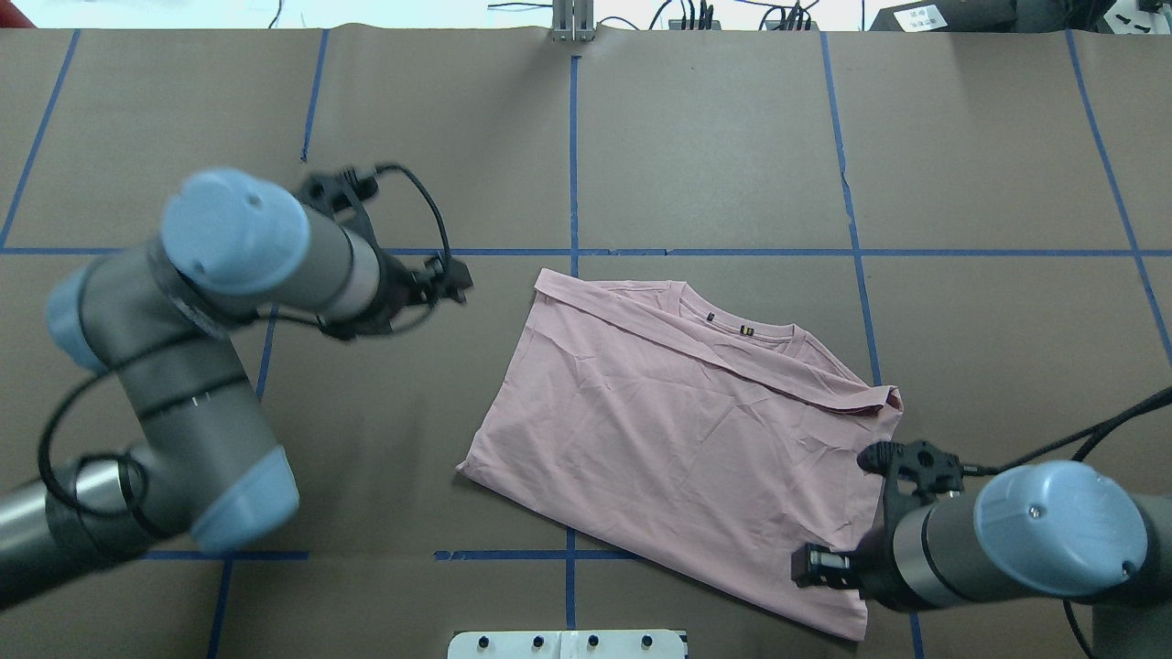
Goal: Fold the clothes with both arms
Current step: 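Drag the shirt nearer with the right gripper while the left grasps another corner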
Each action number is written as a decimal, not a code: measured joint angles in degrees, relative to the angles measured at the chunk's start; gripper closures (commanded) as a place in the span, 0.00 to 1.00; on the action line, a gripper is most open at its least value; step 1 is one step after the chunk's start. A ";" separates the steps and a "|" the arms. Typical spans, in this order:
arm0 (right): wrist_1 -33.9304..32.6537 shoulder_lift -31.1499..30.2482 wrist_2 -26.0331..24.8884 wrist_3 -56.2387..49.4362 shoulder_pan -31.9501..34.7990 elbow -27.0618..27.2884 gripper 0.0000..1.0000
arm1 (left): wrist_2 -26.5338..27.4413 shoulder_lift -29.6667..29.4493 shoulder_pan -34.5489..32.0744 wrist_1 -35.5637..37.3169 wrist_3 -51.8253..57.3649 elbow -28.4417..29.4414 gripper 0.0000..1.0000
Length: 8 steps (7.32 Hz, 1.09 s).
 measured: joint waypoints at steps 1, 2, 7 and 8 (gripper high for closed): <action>0.01 1.96 -0.30 -0.14 3.09 -0.15 0.00 | 2.95 -0.06 5.71 1.00 -6.15 0.00 0.07; 0.01 3.27 -0.43 -0.20 5.16 -0.21 0.00 | 5.12 -0.23 9.36 1.61 -9.60 0.88 0.10; -0.07 4.92 -0.45 0.12 6.66 -0.54 0.00 | 8.95 -0.64 10.51 2.06 -11.69 3.59 0.33; -0.09 5.01 -0.41 0.12 6.70 -0.55 0.00 | 9.00 -0.63 10.03 2.07 -11.66 3.68 0.48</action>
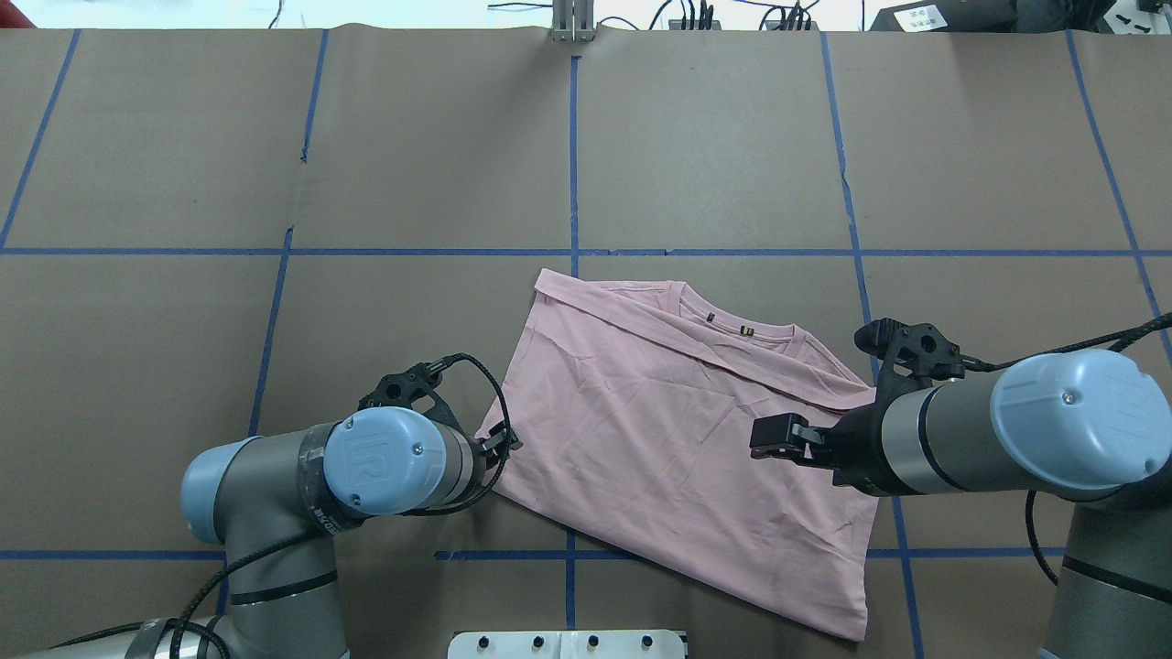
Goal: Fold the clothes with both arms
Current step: 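Drag the shirt nearer with the right gripper while the left grasps another corner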
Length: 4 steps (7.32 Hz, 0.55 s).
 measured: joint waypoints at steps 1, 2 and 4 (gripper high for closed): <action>-0.04 0.09 0.02 0.00 0.01 -0.01 0.00 | 0.02 0.03 -0.44 0.00 0.06 0.03 0.82; -0.06 0.13 0.03 0.00 -0.01 -0.01 0.00 | 0.05 0.06 -0.78 -0.01 0.14 0.06 1.00; -0.07 0.16 0.01 0.00 -0.04 -0.03 0.00 | 0.08 0.06 -1.28 -0.07 0.66 -0.04 1.00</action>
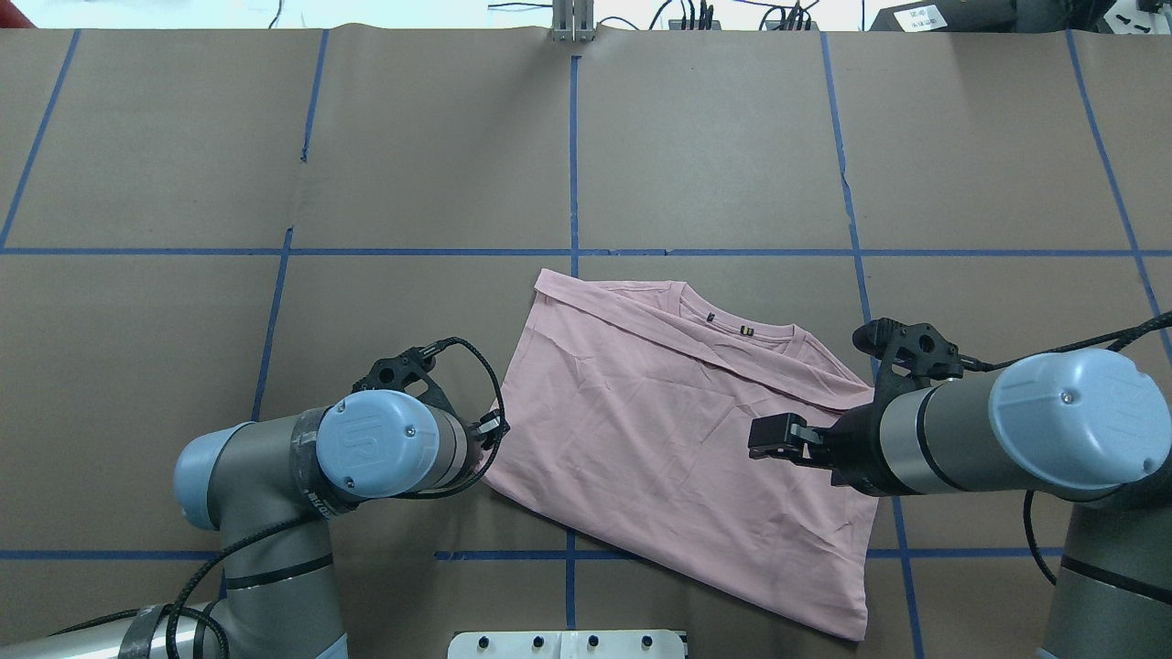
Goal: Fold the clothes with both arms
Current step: 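Drag the shirt nearer with the right gripper while the left grasps another corner, then swing the left gripper's corner away from the robot, rotating the shirt upright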
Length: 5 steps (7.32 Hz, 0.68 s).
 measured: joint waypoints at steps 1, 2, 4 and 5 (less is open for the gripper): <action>-0.02 0.06 -0.04 0.00 -0.04 -0.06 0.00 | -0.05 -0.03 -0.61 -0.07 0.29 -0.15 1.00; -0.06 0.12 -0.06 0.00 -0.05 -0.15 0.00 | -0.26 -0.13 -2.08 -0.13 1.43 -0.38 1.00; -0.08 0.23 -0.07 0.04 0.01 -0.29 0.00 | -0.72 -0.51 -7.82 -0.35 6.07 0.08 1.00; -0.09 0.23 -0.09 0.02 0.07 -0.31 0.00 | -0.71 -1.47 -11.20 -0.95 7.93 2.04 1.00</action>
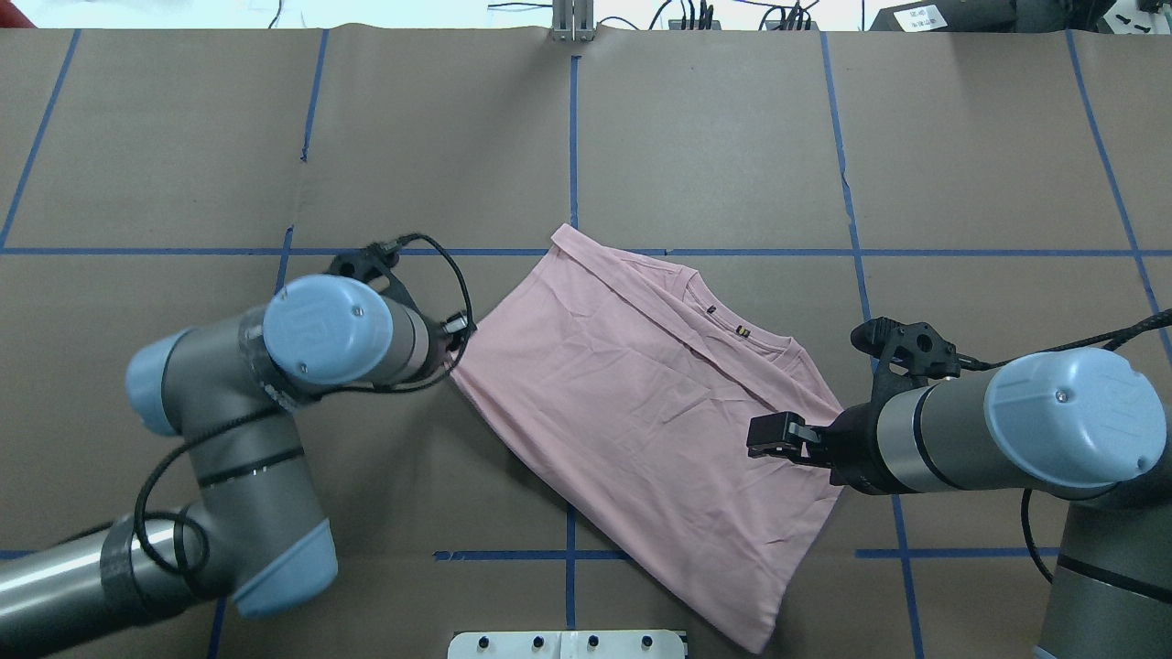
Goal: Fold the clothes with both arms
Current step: 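Swing the left gripper's corner away from the robot, rotating the shirt upright, then release the shirt and bring the left gripper to its near edge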
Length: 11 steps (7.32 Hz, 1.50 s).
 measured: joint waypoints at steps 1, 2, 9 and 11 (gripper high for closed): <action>0.00 -0.02 -0.03 -0.01 0.10 -0.04 0.00 | 0.09 -2.73 -3.17 -2.15 1.51 5.05 1.00; 0.00 -0.07 -0.05 0.00 0.26 -0.05 0.00 | 0.18 -6.29 -5.79 -6.21 2.92 12.08 1.00; -0.02 1.81 -2.14 -0.03 0.75 -3.01 0.00 | 0.67 -25.01 -14.12 -35.99 12.35 49.85 0.00; -0.08 2.34 -2.67 -0.24 1.29 -3.83 0.00 | 0.06 -24.87 -14.18 -36.00 13.58 49.16 0.00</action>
